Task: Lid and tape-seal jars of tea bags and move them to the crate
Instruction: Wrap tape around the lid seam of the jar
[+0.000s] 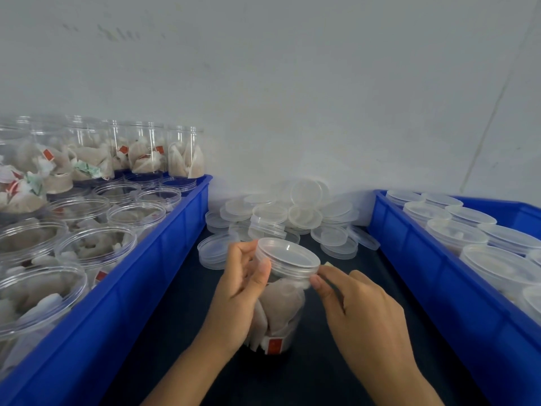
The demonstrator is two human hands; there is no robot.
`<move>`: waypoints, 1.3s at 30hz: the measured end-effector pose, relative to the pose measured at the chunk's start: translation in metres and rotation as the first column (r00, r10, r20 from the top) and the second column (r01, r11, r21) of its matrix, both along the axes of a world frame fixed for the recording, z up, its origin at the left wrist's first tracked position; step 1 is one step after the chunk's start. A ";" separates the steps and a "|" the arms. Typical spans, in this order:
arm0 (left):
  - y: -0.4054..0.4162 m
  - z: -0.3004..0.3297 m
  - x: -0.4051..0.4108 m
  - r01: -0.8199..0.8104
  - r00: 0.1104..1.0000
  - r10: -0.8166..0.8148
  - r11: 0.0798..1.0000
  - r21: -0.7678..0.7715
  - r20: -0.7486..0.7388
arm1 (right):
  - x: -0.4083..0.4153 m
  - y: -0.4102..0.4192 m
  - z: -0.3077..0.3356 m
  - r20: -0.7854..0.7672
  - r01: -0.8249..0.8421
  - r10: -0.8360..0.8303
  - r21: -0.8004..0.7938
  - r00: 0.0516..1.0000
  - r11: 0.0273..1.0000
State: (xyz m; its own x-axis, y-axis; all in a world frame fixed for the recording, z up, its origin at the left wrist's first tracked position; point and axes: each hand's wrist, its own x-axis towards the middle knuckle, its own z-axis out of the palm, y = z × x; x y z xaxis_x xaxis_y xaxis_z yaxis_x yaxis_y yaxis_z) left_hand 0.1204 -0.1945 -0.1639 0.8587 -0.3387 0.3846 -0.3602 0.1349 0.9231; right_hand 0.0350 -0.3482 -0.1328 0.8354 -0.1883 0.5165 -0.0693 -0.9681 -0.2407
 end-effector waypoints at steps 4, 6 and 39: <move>-0.008 0.000 -0.009 -0.035 0.999 0.037 0.998 0.047 -0.024 | 0.000 0.009 -0.006 0.003 0.018 -0.018 0.029 1.000 0.999; -0.010 -0.001 -0.009 -0.126 0.991 0.129 0.989 0.077 -0.025 | -0.001 0.014 -0.006 0.017 0.014 -0.014 -0.012 1.000 1.000; 0.004 0.010 0.003 -0.092 0.996 0.092 0.991 0.094 0.003 | 0.001 -0.011 0.006 -0.345 -0.003 0.226 0.543 0.911 0.839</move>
State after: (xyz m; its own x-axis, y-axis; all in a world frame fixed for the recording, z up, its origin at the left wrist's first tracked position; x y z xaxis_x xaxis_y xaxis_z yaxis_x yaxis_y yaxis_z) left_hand 0.1236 -0.1908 -0.1542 0.8883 -0.2930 0.3537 -0.3658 0.0143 0.9306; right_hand 0.0361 -0.3594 -0.1271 0.9745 -0.2244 0.0051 -0.1597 -0.7094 -0.6865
